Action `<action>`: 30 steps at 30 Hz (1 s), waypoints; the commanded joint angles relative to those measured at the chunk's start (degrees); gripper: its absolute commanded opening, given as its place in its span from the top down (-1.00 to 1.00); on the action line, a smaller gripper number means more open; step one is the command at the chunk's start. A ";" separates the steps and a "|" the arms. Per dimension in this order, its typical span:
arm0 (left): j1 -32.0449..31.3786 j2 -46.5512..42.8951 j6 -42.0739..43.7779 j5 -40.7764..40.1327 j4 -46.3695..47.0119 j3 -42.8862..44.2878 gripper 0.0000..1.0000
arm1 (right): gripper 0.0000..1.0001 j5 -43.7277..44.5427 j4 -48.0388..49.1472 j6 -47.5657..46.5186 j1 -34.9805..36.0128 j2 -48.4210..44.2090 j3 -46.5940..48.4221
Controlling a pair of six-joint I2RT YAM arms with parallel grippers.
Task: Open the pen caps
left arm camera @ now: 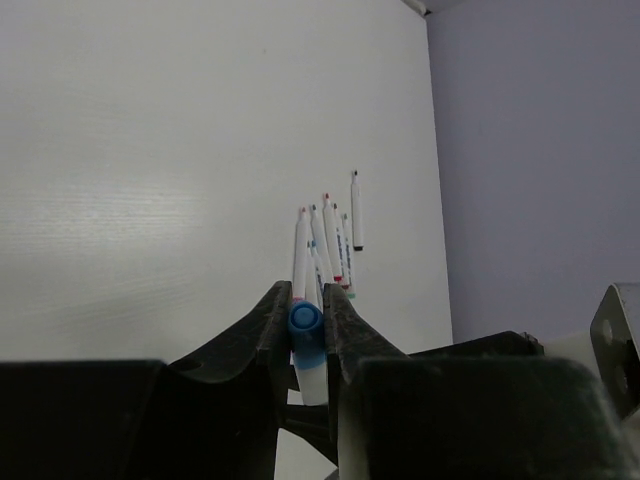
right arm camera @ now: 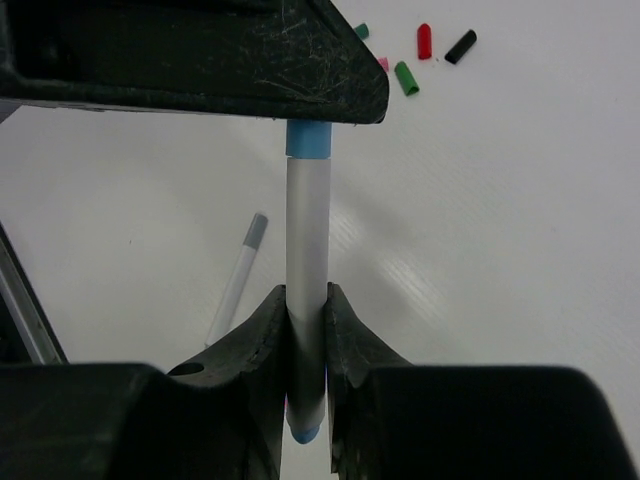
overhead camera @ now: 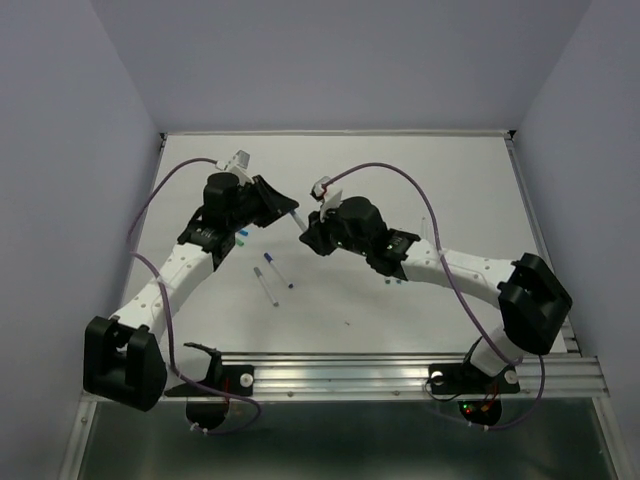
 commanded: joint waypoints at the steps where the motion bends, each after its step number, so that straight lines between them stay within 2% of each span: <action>1: 2.46 5.23 3.11 -6.54 1.60 7.48 1.00 | 0.99 -7.81 2.35 5.12 0.77 -6.63 -8.74; 4: 5.62 10.24 3.20 -5.75 2.48 11.87 1.00 | 0.99 -11.58 4.62 11.01 0.77 -10.67 -17.79; 6: 7.73 13.84 3.90 -4.53 2.57 14.08 1.00 | 0.99 -15.70 9.63 15.57 1.38 -13.48 -24.54; 8: 8.62 15.70 4.17 -4.52 1.96 16.90 1.00 | 0.98 -16.16 11.22 17.61 1.38 -15.16 -27.64; 13: 9.94 17.99 5.31 -5.57 -0.76 19.28 1.00 | 0.99 -8.18 6.23 18.06 1.38 -19.90 -30.38; 17: 10.20 17.64 6.80 -8.73 -5.41 17.61 1.00 | 0.99 4.01 0.95 18.49 -0.19 -20.53 -27.67; 21: 10.47 15.54 7.51 -18.29 -13.32 13.67 1.00 | 0.99 10.28 -4.68 18.76 -6.51 -19.91 -25.38; 22: 10.55 14.92 7.59 -18.84 -13.86 11.13 1.00 | 0.99 10.29 -6.86 18.76 -10.79 -19.83 -25.29; 25: 11.52 12.46 7.68 -23.76 -15.62 7.25 1.00 | 0.99 11.60 -10.64 18.24 -17.57 -19.74 -24.85; 27: 11.87 10.88 7.68 -26.75 -16.41 4.88 1.00 | 0.99 16.26 -12.94 17.62 -19.17 -19.21 -24.06; 30: 12.92 10.52 7.86 -29.30 -16.68 2.76 1.00 | 0.99 17.76 -14.79 18.23 -24.44 -20.00 -25.71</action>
